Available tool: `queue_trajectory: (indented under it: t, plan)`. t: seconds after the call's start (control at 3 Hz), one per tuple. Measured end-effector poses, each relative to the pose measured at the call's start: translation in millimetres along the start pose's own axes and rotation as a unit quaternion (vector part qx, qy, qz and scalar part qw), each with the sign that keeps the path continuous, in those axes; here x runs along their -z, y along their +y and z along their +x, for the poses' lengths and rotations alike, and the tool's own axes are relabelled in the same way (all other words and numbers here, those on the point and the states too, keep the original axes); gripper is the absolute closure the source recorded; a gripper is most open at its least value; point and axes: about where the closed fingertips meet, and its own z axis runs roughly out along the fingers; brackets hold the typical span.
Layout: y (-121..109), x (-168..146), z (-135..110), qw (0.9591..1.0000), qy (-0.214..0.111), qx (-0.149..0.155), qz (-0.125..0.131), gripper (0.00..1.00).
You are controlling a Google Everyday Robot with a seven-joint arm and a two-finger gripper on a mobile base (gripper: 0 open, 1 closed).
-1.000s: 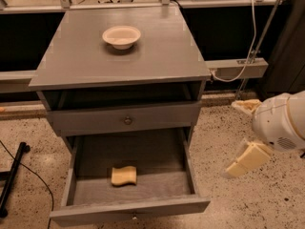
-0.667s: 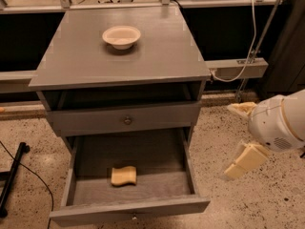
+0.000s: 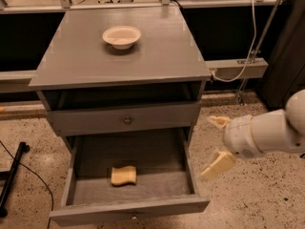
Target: Pick sponge from middle drawer and place on counter
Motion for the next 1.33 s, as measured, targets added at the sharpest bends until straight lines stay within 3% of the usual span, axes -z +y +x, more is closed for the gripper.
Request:
queue_trajectory:
  t: [0.33, 0.67, 1.0, 1.33]
  plan:
    - [-2.5, -53.1, 11.5, 0.9994, -0.029, -0.008, -0.017, 0.0]
    - [8.9, -124.8, 22.6, 0.9964, -0.059, -0.016, -0.059, 0.0]
    - [13.7, -172.1, 34.3, 0.9945, -0.069, -0.029, -0.073, 0.0]
    - [13.7, -172.2, 34.3, 0.9945, -0.069, -0.029, -0.073, 0.0]
